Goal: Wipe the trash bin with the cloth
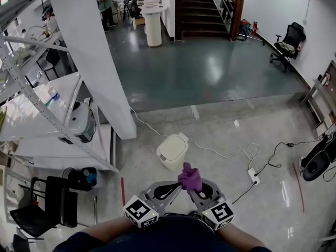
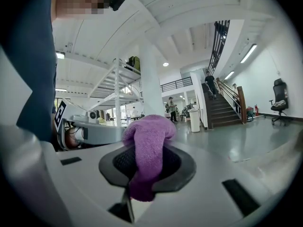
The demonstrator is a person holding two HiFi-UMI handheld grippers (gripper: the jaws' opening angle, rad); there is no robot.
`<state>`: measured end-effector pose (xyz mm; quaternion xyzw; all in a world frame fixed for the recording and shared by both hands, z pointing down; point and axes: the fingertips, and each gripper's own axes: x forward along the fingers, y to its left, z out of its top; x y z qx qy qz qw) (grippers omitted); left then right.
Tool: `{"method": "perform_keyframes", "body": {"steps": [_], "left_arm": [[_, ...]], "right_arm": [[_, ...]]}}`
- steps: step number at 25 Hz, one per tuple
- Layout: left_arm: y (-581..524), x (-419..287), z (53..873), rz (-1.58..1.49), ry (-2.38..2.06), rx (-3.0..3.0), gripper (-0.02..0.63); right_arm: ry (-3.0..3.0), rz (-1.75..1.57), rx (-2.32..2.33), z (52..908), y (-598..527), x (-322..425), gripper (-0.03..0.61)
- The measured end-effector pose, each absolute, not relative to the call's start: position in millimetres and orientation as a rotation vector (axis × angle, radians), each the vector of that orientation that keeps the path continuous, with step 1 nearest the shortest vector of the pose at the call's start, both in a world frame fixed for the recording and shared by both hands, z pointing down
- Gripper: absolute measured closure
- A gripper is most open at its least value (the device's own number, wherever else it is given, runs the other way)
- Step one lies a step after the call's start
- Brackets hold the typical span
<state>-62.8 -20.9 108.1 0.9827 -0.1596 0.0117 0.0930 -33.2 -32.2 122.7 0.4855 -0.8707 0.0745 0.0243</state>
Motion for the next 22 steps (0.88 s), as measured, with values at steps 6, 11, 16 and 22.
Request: {"method": "perform_keyframes", "body": {"steps": [6, 11, 16, 22], "left_arm": [[-18, -67, 90, -0.024, -0.481, 2.943, 0.615], [-13, -65, 85, -0.025, -0.483, 2.96, 0.615], [-13, -69, 88, -0.028, -0.505, 2.955, 0.615], [-16, -68, 89, -0.014, -0.505, 2.962, 0.615]], "right_arm": [[-2.718, 0.108, 1.472, 106, -23, -42, 0.5], [-2.715, 0.116, 1.465, 104, -19, -40, 0.5], [-2.719, 0.111, 1.442, 108, -20, -41, 0.5], [-2.718, 0.134, 1.431, 110, -24, -40, 0.5]]}}
